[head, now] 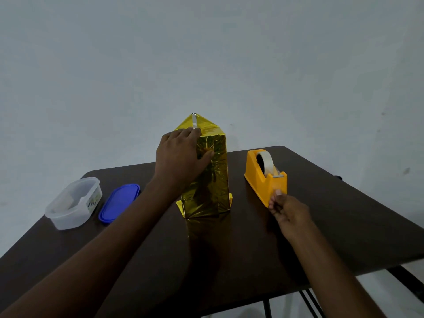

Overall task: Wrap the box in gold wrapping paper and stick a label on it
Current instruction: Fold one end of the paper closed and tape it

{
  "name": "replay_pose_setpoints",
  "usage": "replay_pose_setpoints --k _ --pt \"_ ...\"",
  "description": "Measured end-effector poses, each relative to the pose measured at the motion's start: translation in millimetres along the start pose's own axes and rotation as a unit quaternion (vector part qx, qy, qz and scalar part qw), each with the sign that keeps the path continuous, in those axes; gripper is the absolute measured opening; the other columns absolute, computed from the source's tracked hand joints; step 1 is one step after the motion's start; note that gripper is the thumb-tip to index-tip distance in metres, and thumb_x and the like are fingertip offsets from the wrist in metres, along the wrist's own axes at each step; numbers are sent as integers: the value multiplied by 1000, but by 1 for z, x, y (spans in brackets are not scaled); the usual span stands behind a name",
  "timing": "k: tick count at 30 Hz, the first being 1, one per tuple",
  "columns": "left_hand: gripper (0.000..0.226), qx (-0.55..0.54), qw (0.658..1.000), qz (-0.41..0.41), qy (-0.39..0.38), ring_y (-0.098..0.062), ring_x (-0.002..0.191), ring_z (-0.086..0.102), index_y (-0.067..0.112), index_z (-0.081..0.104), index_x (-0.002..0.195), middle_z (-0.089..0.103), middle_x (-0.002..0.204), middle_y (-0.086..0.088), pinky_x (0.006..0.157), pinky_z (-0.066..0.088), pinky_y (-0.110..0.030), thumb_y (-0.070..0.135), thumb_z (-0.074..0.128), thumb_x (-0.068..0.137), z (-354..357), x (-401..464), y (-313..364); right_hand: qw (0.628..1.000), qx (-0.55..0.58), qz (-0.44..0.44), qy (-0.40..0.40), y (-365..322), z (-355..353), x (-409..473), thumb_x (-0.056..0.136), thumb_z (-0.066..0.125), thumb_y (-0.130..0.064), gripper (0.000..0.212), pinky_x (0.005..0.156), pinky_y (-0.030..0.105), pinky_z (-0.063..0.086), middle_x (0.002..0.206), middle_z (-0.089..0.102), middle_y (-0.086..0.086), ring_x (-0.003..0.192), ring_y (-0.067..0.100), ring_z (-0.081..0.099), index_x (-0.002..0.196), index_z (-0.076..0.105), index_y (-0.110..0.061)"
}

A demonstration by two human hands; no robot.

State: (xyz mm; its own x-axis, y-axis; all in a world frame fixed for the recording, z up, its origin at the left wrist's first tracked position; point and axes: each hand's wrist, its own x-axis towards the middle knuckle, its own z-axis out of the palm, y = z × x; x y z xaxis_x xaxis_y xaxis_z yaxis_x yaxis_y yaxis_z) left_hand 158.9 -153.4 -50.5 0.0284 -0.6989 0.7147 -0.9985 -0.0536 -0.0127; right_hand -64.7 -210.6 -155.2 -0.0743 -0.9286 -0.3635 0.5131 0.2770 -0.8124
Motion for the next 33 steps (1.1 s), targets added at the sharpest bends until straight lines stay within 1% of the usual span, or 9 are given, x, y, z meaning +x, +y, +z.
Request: replay_pose_setpoints --k 3,6,11,14,18,23,25,29,33 --pt "60 -4 1000 3 0 -29 120 55 13 57 129 63 128 -7 102 38 -40 54 61 86 -1 -1 0 998 -44 -48 -7 6 -5 -4 93 63 -10 7 68 31 51 86 62 10 75 17 58 86 61 -8" --pt "61 -3 1000 1 0 -28 122 54 13 56 131 61 130 -7 103 37 -40 54 60 86 -2 -2 1 986 -92 -124 -67 -1 -3 -15 92 64 -11 5 64 29 51 82 64 10 71 17 58 92 65 -6" --pt "64 -2 1000 -12 -4 -27 125 50 13 52 135 59 133 -7 106 34 -40 55 57 86 -1 -2 4 920 -185 -283 -197 -54 43 -38 91 66 -11 9 49 26 48 64 63 5 56 15 55 86 65 -2" --pt "63 7 1000 -28 -1 -30 130 45 17 49 137 53 139 -10 109 30 -42 56 53 87 0 -3 9 856 -242 -355 -287 -93 81 -51 88 69 -9 9 47 26 45 65 63 9 53 16 54 87 66 0" --pt "64 17 998 -54 -10 -36 136 37 21 45 140 41 148 -18 112 28 -47 57 52 87 -1 -4 11 734 -368 -425 -380 -132 137 -62 88 70 -12 10 46 26 44 67 66 12 53 17 53 86 67 -2" --pt "65 17 996 -86 -24 -39 136 33 25 41 142 38 147 -22 112 26 -48 59 51 87 -3 -4 12 567 -539 -435 -445 -148 200 -58 87 72 -16 9 45 25 42 67 68 14 51 16 53 81 69 -10" --pt "67 21 995 -89 -27 -39 134 35 25 39 144 42 143 -22 111 27 -49 59 51 87 -3 -4 13 516 -585 -425 -460 -149 219 -53 86 73 -17 10 43 24 40 65 68 13 49 17 52 80 69 -10" --pt "68 15 995 -90 -29 -38 135 35 25 37 145 44 142 -20 112 27 -49 59 52 88 -1 -4 9 440 -644 -399 -483 -145 249 -42 83 76 -18 11 40 23 37 62 69 10 43 19 47 79 70 -9" --pt "69 23 996 -86 -29 -37 137 33 25 36 146 43 144 -18 113 26 -48 60 50 88 0 -4 8 393 -679 -365 -501 -141 265 -36 83 75 -18 11 42 21 35 58 66 5 40 13 44 81 69 -9"
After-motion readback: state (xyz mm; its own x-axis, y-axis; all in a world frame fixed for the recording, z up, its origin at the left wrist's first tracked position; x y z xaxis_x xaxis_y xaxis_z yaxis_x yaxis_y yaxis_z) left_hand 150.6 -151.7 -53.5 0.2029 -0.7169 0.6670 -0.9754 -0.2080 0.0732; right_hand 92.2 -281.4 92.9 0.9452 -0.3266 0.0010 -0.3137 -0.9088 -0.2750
